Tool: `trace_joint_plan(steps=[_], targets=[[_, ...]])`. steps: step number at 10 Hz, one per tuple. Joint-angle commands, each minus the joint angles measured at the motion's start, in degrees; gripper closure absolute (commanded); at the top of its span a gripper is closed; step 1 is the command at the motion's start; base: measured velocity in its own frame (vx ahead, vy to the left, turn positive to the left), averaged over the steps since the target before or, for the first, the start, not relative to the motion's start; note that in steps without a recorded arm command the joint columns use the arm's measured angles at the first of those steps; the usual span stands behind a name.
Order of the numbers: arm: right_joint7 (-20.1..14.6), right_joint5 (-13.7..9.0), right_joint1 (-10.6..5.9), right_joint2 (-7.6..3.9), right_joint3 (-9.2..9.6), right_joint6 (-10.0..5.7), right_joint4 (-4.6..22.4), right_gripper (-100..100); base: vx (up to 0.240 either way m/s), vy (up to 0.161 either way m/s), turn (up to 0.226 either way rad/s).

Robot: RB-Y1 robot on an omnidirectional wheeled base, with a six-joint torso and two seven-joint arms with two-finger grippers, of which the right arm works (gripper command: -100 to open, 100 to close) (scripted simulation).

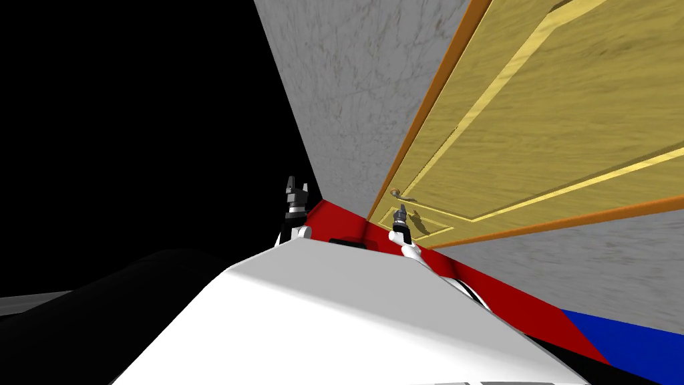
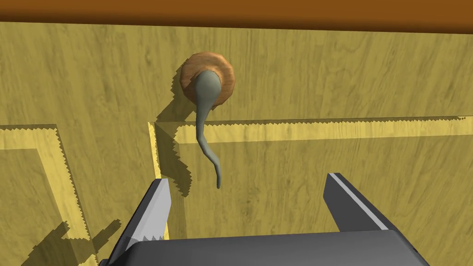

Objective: Pull the door open

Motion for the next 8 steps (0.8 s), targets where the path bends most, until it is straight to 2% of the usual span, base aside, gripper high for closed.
trace_joint_plan(steps=[1,2,3,6,7,8], targets=[[-0.02,-0.46,-0.83,-0.34,-0.06,-0.05,1.7,-100,0.085,-0.032,0.031],[-0.02,-0.84,-1.32,-0.56,-0.09,-0.23,2.99,-100,0.053,-0.026,0.024],[-0.02,-0.84,-1.32,-0.56,-0.09,-0.23,2.99,-100,0.025,-0.014,0.013],[-0.03,-2.35,-3.28,-1.39,-0.23,-0.95,8.07,-100,0.061,-0.023,0.059],[-0.46,-1.97,-3.39,-1.39,-0.02,-1.26,8.17,-100,0.039,-0.011,0.013],[-1.1,-2.19,-3.0,-2.01,-0.18,-1.67,8.61,-100,0.119,-0.015,0.073]])
